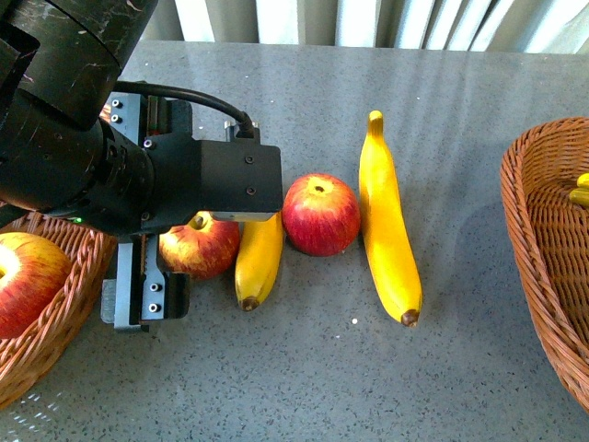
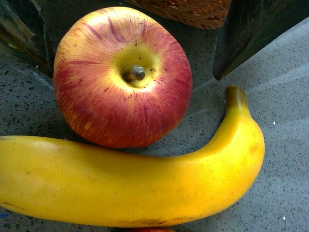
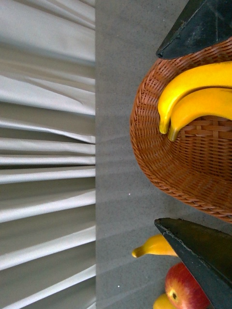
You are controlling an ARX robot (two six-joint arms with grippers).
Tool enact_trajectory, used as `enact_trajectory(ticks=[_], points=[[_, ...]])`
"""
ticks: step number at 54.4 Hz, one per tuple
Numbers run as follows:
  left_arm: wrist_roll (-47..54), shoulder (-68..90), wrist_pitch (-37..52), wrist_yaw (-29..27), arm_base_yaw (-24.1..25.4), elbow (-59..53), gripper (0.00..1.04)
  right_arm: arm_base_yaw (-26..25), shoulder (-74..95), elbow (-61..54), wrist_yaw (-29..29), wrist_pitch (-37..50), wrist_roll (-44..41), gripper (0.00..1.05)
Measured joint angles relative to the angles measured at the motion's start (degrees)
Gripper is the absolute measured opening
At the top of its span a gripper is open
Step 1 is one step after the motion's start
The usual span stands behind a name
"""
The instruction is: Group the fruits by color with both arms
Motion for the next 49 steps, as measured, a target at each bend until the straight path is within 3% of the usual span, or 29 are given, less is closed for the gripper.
enact_trajectory(ticks=[25,36,49], points=[[2.58,1.75,0.00,-1.20,-0.24,0.35,0.95,0.00,-0.02,0.00,0.00,0.00,0.00,0.96],[3.93,1.81,0.00,-1.25,-0.24,0.35,0.71,0.00,-0.02,0.00,0.00,0.00,0.00,0.96],[4.92,1.33,-0.72,-0.96,-0.24,0.31,0.67,0.00,-0.02,0.00,-0.02,0.00,0.00,0.96]])
